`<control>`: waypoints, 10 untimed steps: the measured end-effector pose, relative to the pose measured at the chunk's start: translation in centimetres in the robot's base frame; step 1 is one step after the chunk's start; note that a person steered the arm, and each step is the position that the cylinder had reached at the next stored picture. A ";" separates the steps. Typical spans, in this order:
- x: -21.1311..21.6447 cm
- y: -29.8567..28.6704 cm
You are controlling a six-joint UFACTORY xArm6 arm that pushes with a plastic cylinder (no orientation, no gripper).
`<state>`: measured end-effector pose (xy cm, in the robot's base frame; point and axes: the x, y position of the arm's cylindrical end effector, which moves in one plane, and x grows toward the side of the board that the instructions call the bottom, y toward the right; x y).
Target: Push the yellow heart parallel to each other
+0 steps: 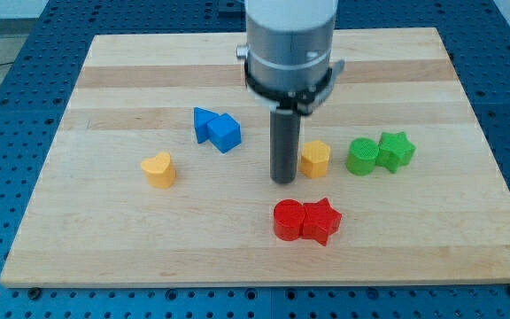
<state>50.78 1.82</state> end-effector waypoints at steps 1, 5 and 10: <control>3.7 -3.5; -0.8 -25.4; -2.6 -8.8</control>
<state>48.19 -6.99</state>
